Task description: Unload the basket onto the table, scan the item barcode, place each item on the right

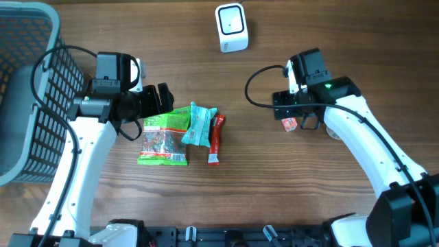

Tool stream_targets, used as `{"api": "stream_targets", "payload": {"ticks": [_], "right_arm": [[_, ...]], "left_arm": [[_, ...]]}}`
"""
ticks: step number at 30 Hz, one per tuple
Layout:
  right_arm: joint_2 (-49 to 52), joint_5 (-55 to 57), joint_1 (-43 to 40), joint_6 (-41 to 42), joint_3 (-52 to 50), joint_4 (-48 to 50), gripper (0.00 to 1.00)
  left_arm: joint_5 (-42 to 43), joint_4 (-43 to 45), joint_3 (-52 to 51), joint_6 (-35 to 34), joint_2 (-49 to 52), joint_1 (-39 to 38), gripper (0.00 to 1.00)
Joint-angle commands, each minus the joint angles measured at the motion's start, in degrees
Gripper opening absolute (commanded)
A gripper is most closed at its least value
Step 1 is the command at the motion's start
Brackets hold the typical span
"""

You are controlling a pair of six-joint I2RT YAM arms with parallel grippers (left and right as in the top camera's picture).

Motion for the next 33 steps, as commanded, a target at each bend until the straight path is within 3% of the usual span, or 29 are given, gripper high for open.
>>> {"api": "stream_targets", "payload": {"ticks": [1,4,7,20,33], "right_arm": [[1.46,-0.76,0.09,2.58,-0.46,-0.33,0.3],[2.12,-1.25,0.09,2.84,-0.5,-0.59,0.14],[2.73,-1.05,0.07,2.82,-0.5,-1.03,0.04],[9.38,7.67,-0.7,8.74,-0.5,0.94,0.04],[10.6,1.64,-1.51,11.98,-0.5,0.83,0.04]], "left_arm": [[0.63,0.11,0.2,-0.5,0.15,-0.26,1.0],[0.63,0.11,0.2,-0.48,0.15,-0.26,1.0],[0.63,0.11,0.2,-0.5,0.15,-0.26,1.0],[0.63,0.11,0.2,-0.48,0.15,-0.26,1.0],[0.63,0.11,0.2,-0.48,0.15,-0.26,1.0]]}}
